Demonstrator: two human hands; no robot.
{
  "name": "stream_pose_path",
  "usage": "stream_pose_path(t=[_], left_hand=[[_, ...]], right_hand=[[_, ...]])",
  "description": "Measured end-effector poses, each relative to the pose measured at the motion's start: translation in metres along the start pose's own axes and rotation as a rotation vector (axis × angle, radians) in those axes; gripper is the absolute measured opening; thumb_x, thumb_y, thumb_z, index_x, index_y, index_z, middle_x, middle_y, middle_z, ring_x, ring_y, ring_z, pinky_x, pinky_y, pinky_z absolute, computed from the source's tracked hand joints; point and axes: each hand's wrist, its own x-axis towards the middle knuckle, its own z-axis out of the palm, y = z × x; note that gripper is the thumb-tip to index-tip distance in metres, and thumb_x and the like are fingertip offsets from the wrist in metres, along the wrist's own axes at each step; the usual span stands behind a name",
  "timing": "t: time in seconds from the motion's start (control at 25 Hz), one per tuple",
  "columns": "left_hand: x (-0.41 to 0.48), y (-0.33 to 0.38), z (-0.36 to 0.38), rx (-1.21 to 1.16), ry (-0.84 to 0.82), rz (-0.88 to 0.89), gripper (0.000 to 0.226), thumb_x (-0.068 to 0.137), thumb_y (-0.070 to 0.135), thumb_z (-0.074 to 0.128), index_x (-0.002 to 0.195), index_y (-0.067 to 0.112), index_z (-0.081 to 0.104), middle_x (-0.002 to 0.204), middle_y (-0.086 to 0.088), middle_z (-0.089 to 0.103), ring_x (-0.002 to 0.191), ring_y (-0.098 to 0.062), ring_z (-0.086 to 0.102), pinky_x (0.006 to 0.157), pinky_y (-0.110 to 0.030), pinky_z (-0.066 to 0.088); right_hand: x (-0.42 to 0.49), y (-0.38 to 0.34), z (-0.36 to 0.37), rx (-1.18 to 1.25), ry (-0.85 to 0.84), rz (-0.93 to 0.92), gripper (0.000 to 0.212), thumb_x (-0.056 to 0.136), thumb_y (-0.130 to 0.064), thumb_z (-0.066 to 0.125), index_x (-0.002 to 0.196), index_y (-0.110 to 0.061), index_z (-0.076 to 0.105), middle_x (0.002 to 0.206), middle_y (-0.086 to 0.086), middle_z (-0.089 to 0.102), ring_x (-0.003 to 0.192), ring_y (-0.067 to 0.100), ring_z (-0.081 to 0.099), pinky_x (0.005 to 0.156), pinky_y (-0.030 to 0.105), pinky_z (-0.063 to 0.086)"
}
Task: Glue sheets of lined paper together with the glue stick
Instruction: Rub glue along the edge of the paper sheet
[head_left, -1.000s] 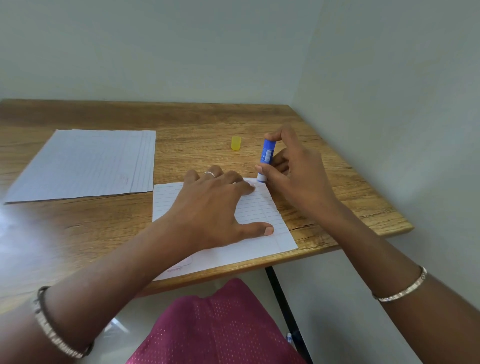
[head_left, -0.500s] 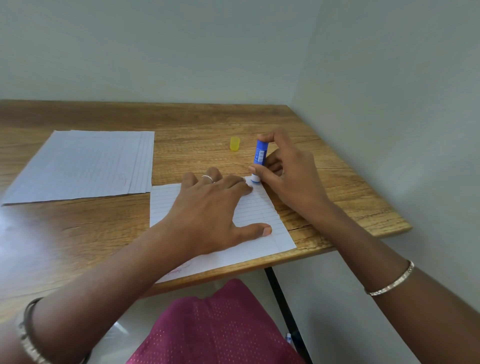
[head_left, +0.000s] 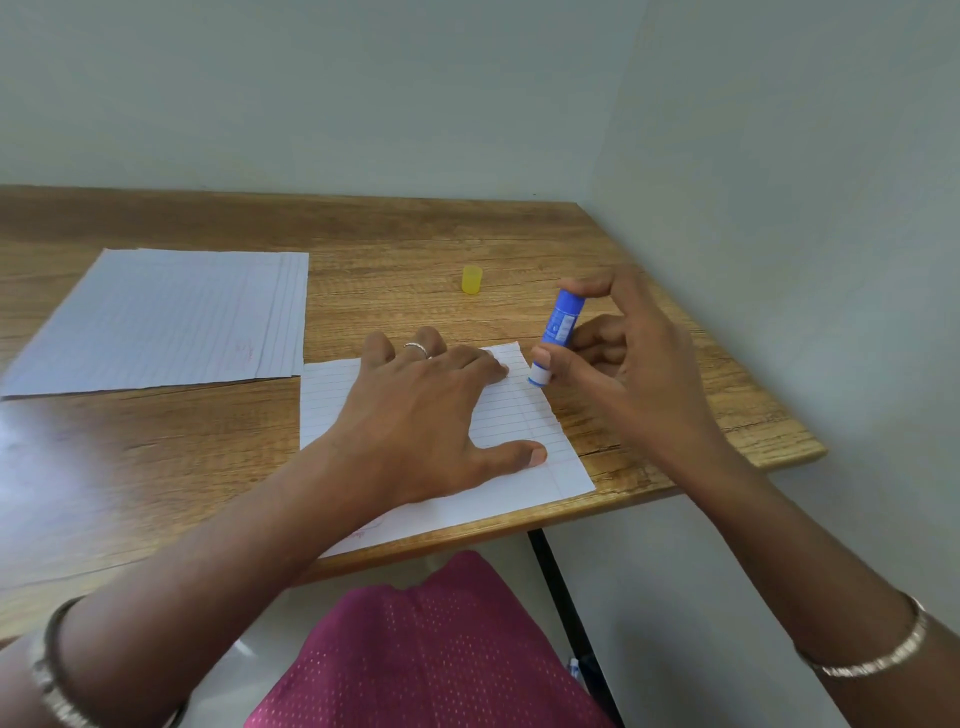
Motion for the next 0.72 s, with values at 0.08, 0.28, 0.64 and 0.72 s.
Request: stream_pose_path(t=[0.08,0.28,0.64,0.72], left_hand=[[-0.001,0.000,0.001,-0.003,-0.005,-0.001,0.093,0.073,0.094,0.023,0.146,0.039,0.036,0.150,0.017,0.044,0.135,-0.018,0.035,0.100,-0.045,0.021],[-0.001,-0.002,-0.001,-0.058,0.010,-0.009,0.092,0.070,0.094,0.028,0.147,0.043,0.026,0.141,0.016,0.053,0.132,-0.018,0.038,0.097,-0.046,0.023],[-0.001,-0.001,-0.002,-0.015,-0.017,-0.023,0.095,0.069,0.096,0.026,0.146,0.041,0.033,0.152,0.019,0.039,0.138,-0.017,0.030,0.101,-0.045,0.019],[-0.002,-0.001,-0.002,-0.013,-0.011,-0.022,0.095,0.069,0.096,0.025,0.146,0.040,0.035,0.153,0.019,0.038,0.139,-0.017,0.030,0.100,-0.045,0.019]], right_hand=[[-0.005,0.001,0.002,-0.004,-0.029,0.015,0.047,0.086,-0.026,0.083,0.123,-0.022,0.056,0.084,-0.005,0.078,0.073,0.003,0.074,0.066,0.013,0.057],[0.006,0.008,0.014,-0.040,-0.041,-0.049,0.044,0.087,-0.025,0.082,0.122,-0.023,0.056,0.083,-0.004,0.078,0.073,0.002,0.073,0.065,0.010,0.055],[0.036,0.017,0.028,-0.111,-0.013,-0.098,0.044,0.086,-0.024,0.082,0.123,-0.020,0.057,0.079,-0.008,0.073,0.069,-0.001,0.071,0.066,0.005,0.051],[0.042,0.017,0.030,-0.137,-0.015,-0.110,0.045,0.087,-0.023,0.082,0.124,-0.020,0.057,0.080,-0.006,0.073,0.070,-0.003,0.070,0.066,0.004,0.051]])
